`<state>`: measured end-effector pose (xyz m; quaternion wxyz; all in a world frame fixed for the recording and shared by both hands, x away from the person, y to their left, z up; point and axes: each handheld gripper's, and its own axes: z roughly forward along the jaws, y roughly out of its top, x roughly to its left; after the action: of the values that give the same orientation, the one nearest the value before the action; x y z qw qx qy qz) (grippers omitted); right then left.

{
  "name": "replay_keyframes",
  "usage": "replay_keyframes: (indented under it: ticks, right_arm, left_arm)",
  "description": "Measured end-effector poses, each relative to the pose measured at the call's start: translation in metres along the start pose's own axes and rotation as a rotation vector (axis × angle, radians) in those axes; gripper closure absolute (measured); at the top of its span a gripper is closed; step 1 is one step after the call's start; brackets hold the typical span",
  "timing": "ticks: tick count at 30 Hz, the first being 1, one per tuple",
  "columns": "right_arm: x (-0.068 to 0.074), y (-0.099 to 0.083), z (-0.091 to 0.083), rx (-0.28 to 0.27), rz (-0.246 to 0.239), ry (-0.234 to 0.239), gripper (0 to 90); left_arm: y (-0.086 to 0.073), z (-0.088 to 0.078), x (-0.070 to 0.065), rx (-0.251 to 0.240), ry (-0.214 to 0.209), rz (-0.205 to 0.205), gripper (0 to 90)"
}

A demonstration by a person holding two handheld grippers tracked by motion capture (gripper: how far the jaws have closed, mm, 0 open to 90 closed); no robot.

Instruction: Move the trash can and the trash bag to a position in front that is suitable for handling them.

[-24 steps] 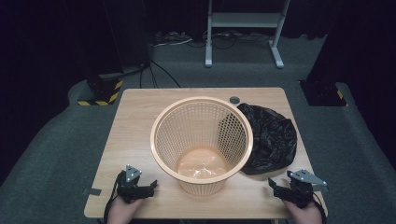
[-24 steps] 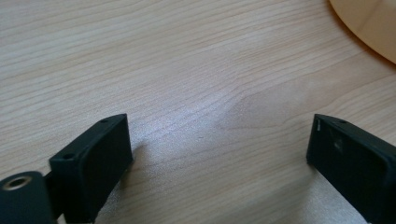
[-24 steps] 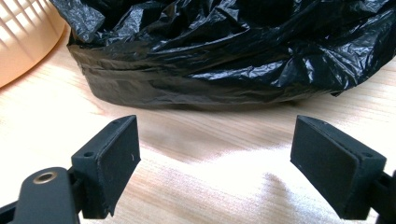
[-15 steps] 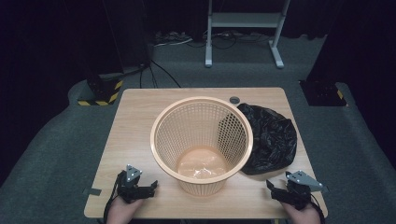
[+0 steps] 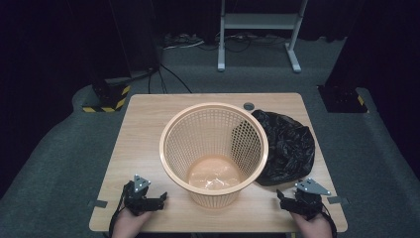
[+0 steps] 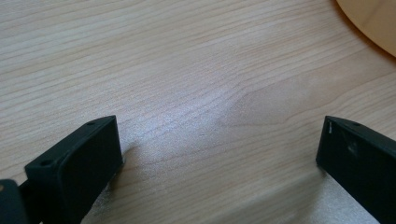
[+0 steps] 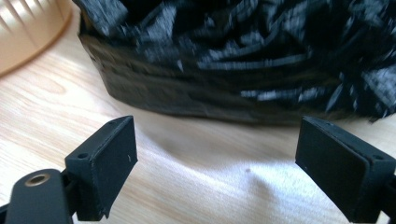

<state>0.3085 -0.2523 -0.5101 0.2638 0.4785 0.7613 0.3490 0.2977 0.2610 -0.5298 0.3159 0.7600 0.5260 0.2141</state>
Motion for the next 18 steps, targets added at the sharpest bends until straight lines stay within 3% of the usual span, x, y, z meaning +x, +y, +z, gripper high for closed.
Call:
replay_keyframes:
  ticks: [4, 8, 18]
  right_arm:
    - [0.004, 0.012, -0.008, -0.034, 0.004, 0.002, 12.2]
    - [0.011, 0.026, -0.010, -0.056, -0.035, 0.004, 12.2]
    - [0.016, 0.061, -0.009, -0.092, -0.006, 0.040, 12.4]
  left_arm:
    - [0.000, 0.000, 0.000, 0.000, 0.000, 0.000, 0.3]
    - [0.000, 0.000, 0.000, 0.000, 0.001, 0.002, 0.3]
    - [0.000, 0.000, 0.000, -0.001, 0.001, 0.000, 0.3]
